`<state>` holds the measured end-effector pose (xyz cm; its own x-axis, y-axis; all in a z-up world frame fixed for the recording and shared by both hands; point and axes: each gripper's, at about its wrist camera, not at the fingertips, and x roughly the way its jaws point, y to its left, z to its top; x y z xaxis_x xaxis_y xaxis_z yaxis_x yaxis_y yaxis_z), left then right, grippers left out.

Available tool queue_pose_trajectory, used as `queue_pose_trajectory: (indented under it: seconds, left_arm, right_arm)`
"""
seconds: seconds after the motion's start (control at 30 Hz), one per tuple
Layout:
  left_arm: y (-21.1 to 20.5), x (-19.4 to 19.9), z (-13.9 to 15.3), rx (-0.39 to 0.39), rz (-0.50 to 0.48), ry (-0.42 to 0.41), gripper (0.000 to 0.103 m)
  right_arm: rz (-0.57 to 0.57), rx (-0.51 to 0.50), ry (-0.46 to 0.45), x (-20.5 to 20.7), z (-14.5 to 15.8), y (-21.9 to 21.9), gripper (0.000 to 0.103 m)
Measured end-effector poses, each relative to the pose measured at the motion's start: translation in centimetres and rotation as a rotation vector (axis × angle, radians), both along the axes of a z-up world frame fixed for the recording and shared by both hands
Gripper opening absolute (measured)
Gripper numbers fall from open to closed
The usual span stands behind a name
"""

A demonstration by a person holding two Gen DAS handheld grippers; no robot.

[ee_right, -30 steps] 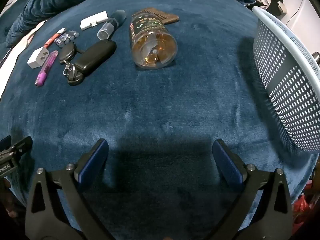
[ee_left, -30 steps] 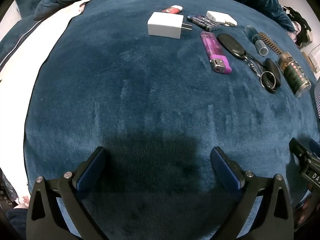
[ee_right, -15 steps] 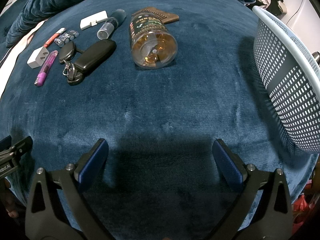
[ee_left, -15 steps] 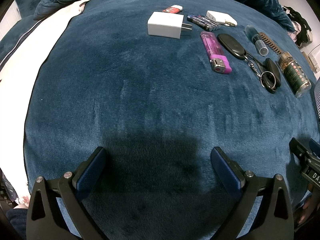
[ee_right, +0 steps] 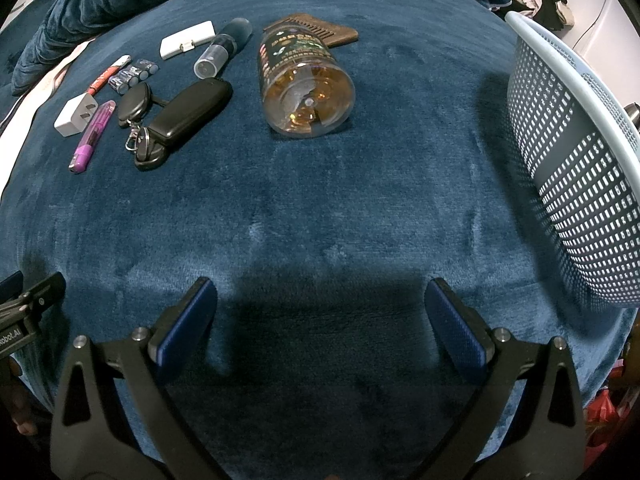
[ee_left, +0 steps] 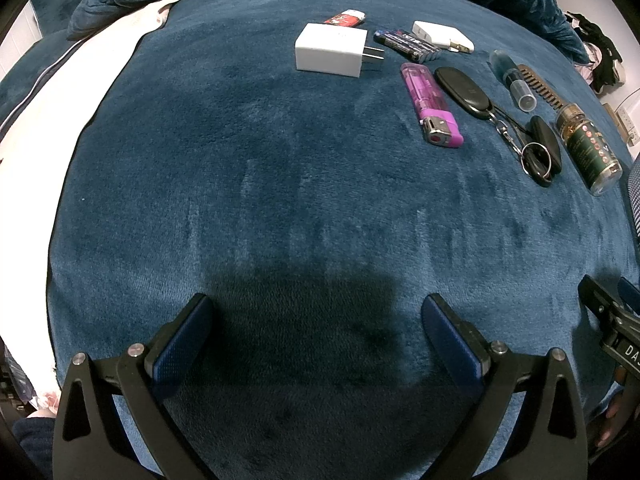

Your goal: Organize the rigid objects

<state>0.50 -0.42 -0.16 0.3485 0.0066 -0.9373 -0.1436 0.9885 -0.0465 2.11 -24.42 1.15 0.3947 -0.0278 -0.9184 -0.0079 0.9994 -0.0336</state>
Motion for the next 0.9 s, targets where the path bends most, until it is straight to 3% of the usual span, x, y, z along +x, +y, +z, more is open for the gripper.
queue_pose_trajectory:
  seconds: [0.63,0.9]
  left_arm:
    - [0.3,0.4,0.0,-0.022,0.006,0.039,0.103]
    - [1.6,0.2,2.2,-0.068,0.052,-0.011,0.102]
  right_arm:
    - [0.010,-0.001,0.032,0.2,0.3,0.2,0.103]
    - [0.004,0.065,-0.046,1.9,4.1,-0.3,0.103]
